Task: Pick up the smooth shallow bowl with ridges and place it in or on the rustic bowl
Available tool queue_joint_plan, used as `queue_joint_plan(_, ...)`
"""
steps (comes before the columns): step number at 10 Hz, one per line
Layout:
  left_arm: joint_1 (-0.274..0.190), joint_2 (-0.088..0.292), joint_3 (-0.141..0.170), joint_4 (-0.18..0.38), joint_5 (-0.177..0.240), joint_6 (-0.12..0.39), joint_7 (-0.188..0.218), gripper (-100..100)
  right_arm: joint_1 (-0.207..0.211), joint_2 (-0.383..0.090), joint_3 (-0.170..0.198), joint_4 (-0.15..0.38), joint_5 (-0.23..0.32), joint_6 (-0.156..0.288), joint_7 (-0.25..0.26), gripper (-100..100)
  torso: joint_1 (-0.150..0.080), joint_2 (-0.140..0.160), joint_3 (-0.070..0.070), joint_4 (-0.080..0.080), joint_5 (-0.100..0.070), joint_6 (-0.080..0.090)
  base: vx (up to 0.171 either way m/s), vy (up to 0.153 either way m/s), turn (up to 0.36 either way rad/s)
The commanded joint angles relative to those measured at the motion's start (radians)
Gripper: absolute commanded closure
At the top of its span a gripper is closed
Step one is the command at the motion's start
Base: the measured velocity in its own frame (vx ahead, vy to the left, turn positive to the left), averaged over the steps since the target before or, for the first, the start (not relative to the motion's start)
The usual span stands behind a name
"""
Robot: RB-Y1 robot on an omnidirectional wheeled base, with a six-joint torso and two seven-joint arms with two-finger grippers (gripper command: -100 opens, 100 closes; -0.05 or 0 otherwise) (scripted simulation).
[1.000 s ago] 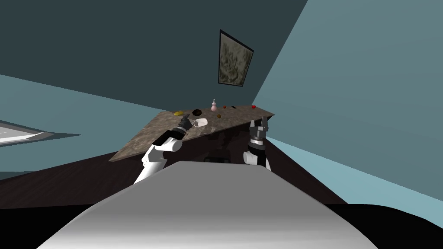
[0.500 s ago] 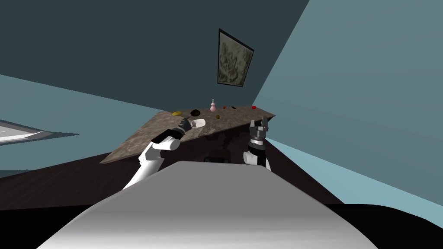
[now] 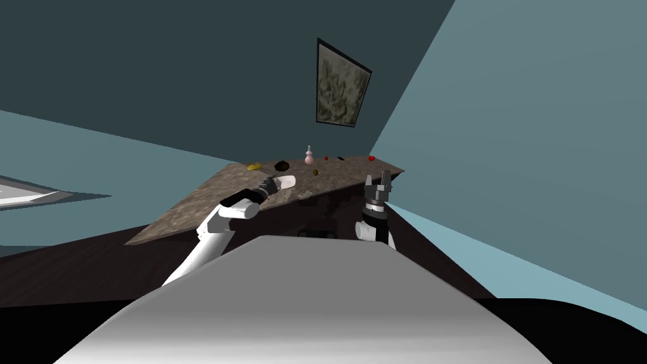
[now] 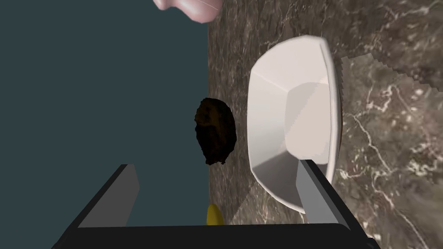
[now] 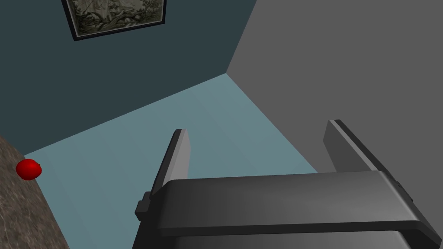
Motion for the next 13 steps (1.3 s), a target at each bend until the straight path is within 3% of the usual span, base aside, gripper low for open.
queue_joint_plan(1,-0.012,0.026,0.01,0.023,0.014,0.05,0.027,-100,0.0,0.0,0.0,0.0,0.0,0.0,0.0,0,0.0,0.0,0.0,0.0,0.0,0.0,0.09,-0.088,0.02)
queue_joint_plan(2,-0.012,0.026,0.01,0.023,0.014,0.056,0.027,-100,0.0,0.0,0.0,0.0,0.0,0.0,0.0,0,0.0,-0.001,0.0,0.0,0.0,0.0,0.071,-0.061,0.02)
queue_joint_plan(9,-0.016,0.142,0.039,0.131,0.073,0.267,0.15,-100,0.0,0.0,0.0,0.0,0.0,0.0,0.0,0,0.0,-0.003,-0.002,-0.001,0.0,0.0,0.117,-0.104,0.039)
queue_joint_plan(12,-0.001,0.171,0.035,0.174,0.089,0.332,0.183,-100,0.0,0.0,0.0,0.0,0.0,0.0,0.0,0,0.003,0.0,0.0,0.0,0.001,0.0,0.09,-0.063,0.018)
queue_joint_plan(13,-0.019,0.161,0.033,0.161,0.074,0.325,0.182,-100,0.0,0.0,0.0,0.0,0.0,0.0,0.0,0,0.002,0.0,0.0,0.0,0.001,0.0,0.044,-0.034,0.008)
